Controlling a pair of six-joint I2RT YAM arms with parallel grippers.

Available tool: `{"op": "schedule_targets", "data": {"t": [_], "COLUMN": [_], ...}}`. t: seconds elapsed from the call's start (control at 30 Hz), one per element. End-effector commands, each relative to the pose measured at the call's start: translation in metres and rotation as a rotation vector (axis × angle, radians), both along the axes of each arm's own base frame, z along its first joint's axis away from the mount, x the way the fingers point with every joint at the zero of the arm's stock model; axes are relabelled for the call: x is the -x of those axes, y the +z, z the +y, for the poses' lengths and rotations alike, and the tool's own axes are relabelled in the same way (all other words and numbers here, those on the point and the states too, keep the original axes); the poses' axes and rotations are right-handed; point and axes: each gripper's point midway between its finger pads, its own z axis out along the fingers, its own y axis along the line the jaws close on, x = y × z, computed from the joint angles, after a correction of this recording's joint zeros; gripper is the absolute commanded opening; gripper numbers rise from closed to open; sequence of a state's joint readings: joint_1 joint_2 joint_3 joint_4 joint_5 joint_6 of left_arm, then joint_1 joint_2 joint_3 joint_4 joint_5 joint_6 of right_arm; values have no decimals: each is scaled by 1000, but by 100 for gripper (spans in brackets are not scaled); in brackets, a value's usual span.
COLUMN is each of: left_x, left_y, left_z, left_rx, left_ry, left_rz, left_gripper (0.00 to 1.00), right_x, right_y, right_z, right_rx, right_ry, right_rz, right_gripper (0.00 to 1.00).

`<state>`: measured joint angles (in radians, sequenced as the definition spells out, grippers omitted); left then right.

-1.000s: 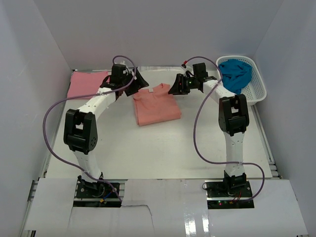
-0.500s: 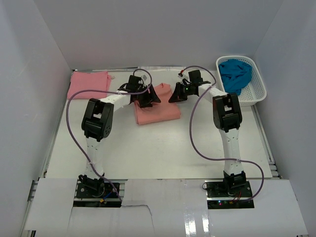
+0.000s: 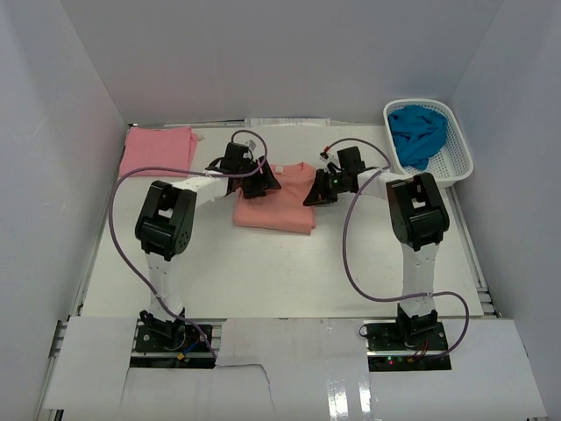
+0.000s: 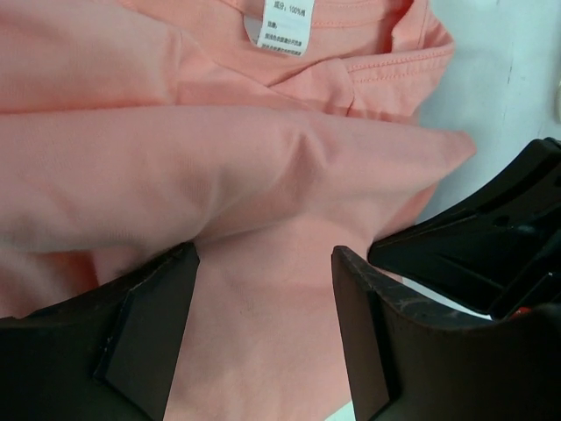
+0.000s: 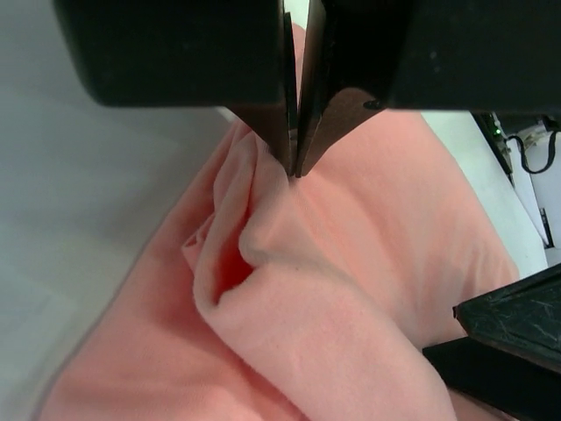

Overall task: Fold and stack the t-shirts
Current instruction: Fold the long partially folded tshirt into a neat square

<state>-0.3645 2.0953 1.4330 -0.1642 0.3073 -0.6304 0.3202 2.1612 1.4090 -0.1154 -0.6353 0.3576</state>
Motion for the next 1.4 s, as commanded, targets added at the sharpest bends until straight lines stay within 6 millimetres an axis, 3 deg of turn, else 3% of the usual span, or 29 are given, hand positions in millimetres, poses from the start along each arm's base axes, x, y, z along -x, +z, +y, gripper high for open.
{"op": "schedule_targets", "data": {"t": [0.0,0.03,0.07,0.17,0.2,0.23,0.27,0.37,0.5,0.57,0.7,0.77,0.83,0.87,1.0,1.23,1.37], "left_x": [51,65,75,117,125,145,150,168,164,155,137,124,108,102,83,90,95], "left_y": [9,10,11,13,23,13,21,14,26,44,86,113,125,132,121,101,100], "left_z": [-1,-7,-7,-6,-7,-8,-7,-3,1,-1,2,9,25,28,62,66,66], "left_rx": [-15,-16,-22,-19,3,-8,2,-7,-23,-16,-25,-36,-29,-18,-53,-94,-115], "left_ry": [-28,-43,-27,-35,-27,-46,-36,-40,-26,-24,-2,13,35,7,52,0,-17], "left_rz": [22,24,29,53,47,76,65,84,46,5,-92,-180,-225,-264,-307,-297,-336], "left_gripper": [74,74,74,74,74,74,74,75,77,79,81,82,82,82,82,84,83], "right_x": [41,59,64,92,98,105,117,134,140,137,129,121,115,111,91,64,50], "right_y": [-28,-37,-27,-28,-28,-27,-26,-18,-1,12,34,47,57,60,68,68,70], "right_z": [-21,-26,-27,-35,-38,-38,-41,-40,-32,-28,-29,-32,-34,-37,-48,-41,-33], "right_rx": [132,151,150,180,189,188,190,170,145,124,124,141,153,169,242,275,269], "right_ry": [-39,-40,-43,-52,-56,-55,-57,-47,-28,-24,-20,-29,-14,-18,-28,0,12], "right_rz": [63,96,76,87,87,80,81,72,33,-1,-85,-151,-223,-250,-363,-406,-411], "right_gripper": [8,8,8,8,8,8,8,8,15,20,53,63,65,71,77,74,70]}}
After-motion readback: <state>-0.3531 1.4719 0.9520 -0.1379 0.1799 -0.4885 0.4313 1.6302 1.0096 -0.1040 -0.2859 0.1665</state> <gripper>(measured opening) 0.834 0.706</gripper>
